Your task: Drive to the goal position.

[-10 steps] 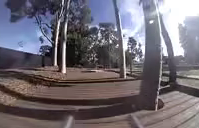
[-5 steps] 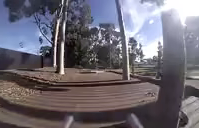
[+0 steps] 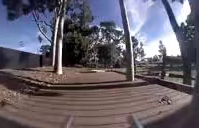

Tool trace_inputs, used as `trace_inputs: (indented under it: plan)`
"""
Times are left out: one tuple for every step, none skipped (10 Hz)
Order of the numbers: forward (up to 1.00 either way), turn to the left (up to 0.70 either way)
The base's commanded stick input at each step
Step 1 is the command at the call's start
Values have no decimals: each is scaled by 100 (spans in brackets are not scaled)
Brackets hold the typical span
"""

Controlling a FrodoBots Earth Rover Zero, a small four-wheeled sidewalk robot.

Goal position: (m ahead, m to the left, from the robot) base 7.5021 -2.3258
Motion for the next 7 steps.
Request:
trace_inputs:
  plan:
    - [100,0]
    - [100,0]
    - [100,0]
    - [100,0]
    - [100,0]
    - [100,0]
    - [100,0]
